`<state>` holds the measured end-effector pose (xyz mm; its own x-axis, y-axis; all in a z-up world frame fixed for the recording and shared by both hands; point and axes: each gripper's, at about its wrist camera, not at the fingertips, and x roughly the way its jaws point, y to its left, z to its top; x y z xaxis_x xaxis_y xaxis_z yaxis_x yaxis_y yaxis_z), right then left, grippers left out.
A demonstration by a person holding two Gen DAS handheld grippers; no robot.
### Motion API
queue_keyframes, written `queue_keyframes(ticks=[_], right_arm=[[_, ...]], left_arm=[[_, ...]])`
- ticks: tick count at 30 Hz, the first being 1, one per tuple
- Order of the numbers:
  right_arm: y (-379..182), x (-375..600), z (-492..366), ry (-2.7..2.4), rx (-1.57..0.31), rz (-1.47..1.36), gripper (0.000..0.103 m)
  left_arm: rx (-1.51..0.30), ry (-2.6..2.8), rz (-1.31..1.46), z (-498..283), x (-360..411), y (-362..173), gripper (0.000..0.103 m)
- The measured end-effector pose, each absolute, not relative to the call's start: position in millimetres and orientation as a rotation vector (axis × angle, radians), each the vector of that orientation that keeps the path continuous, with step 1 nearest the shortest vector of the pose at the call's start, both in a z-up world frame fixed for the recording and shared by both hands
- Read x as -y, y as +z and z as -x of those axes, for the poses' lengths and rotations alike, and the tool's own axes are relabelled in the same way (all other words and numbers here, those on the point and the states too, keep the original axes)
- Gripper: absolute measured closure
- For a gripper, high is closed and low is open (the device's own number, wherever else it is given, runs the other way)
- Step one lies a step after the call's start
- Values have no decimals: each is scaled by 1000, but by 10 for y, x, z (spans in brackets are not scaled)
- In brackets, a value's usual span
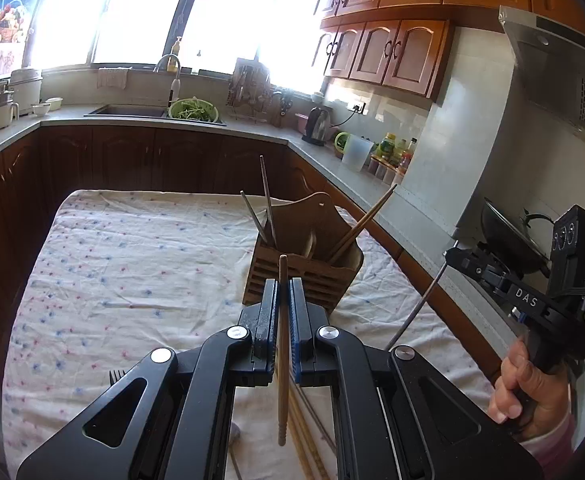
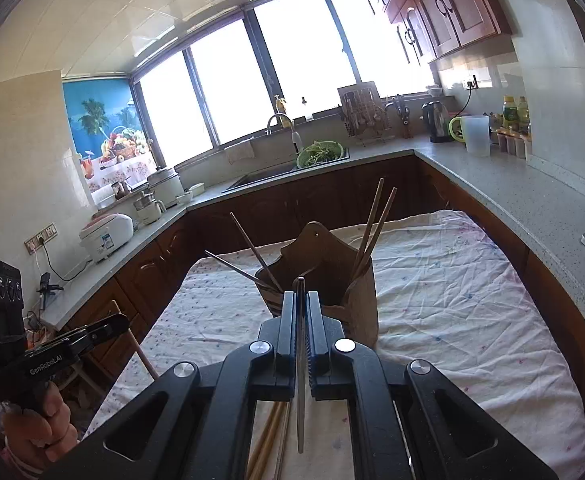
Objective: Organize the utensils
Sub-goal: 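Lift both held chopsticks and carry them over the wooden holder, then lower both chopsticks into the holder and open both tools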
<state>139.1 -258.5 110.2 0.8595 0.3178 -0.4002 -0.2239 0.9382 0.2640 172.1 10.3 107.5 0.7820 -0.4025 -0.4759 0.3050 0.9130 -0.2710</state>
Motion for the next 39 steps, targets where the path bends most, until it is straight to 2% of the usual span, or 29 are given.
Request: queue_keyframes(ticks=[11,27,32,39], right_arm=[[1289,2687,-1516,268,-398,-234,99],[1985,2878,-2070,196,-208,-240,99],[1836,2892,-2297,168,-216,-237,99],[1378,2896,-2487,157,-271,-252,99]], left_arm=[[-487,-395,203,-1923,-33,1332,99],[-256,-346,217,-2747,177,2083,99],[-226,-302,238,-3009,243,1954,99],[-285,-262,212,-3201,416,1452,99]])
